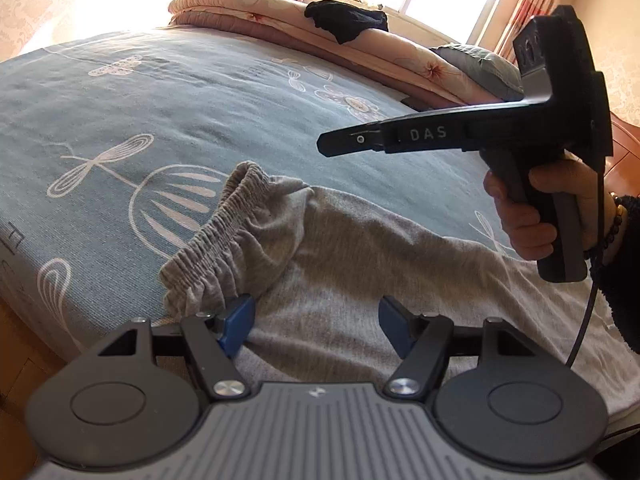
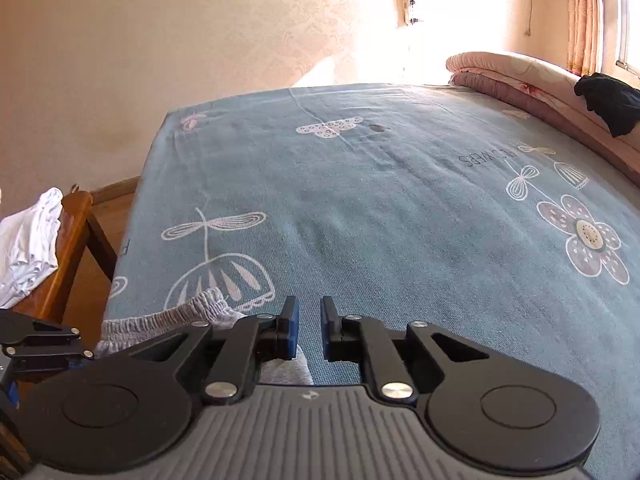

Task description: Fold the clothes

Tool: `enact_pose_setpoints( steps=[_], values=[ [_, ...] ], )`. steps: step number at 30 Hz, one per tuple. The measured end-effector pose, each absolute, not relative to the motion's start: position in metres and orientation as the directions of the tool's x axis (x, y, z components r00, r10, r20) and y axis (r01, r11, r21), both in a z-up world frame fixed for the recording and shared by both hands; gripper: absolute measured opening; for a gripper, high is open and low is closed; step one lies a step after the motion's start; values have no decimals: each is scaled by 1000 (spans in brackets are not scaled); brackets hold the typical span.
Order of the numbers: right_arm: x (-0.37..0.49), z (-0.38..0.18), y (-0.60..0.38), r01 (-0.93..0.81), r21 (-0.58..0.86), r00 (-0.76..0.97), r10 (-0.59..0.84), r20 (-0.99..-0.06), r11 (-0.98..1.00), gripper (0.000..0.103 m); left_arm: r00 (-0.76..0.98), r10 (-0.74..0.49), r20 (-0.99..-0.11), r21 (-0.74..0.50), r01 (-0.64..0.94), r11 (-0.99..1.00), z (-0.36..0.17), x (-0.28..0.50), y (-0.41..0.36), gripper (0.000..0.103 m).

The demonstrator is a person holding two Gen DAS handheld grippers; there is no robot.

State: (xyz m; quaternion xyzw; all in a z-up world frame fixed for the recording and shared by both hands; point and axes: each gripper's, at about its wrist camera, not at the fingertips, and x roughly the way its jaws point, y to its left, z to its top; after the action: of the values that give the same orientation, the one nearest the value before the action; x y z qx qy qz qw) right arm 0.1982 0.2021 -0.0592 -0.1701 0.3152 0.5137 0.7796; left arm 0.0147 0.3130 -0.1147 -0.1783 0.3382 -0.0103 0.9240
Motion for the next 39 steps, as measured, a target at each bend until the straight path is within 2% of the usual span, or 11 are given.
enact_pose_setpoints(
  steps=[7,10,13,15,17,18,23,28,34,36,39],
  values=[
    [183,-87,198,-927,79,158,571,-806,367,19,735,-176,-654,-348,-86,933,-118,10,307,73],
    [189,-96,202,-904,54,221,570,-791,425,19,698,-203,-687,-337,-59,940,-113,8,300,77],
    [201,-75,193,-847,34,320,560,-764,531,32,678,-196,-708,-298,-35,954,-105,3,292,77],
    [205,-54,176,-838,72,315,587,-746,541,33,708,-207,-675,-303,-11,953,-93,-2,289,77],
    [203,-34,157,-834,77,323,596,-735,546,46,726,-225,-649,-315,13,949,-88,-1,284,78],
    [202,-26,145,-830,82,322,594,-737,552,47,727,-233,-646,-318,21,948,-88,2,280,78],
    [197,-25,95,-786,223,220,597,-772,577,47,698,-270,-664,-322,58,945,-100,19,258,78],
    [193,-61,93,-727,396,75,637,-767,561,47,668,-265,-696,-309,54,950,-111,19,250,78],
    [220,-96,123,-689,274,251,576,-778,671,44,682,-262,-683,-300,65,952,-100,9,255,78],
    [233,-93,119,-649,307,266,585,-766,696,44,694,-262,-671,-292,78,953,-97,8,256,80],
    [232,-73,101,-641,315,294,603,-742,700,52,693,-262,-672,-282,87,955,-102,13,254,81]
  ],
)
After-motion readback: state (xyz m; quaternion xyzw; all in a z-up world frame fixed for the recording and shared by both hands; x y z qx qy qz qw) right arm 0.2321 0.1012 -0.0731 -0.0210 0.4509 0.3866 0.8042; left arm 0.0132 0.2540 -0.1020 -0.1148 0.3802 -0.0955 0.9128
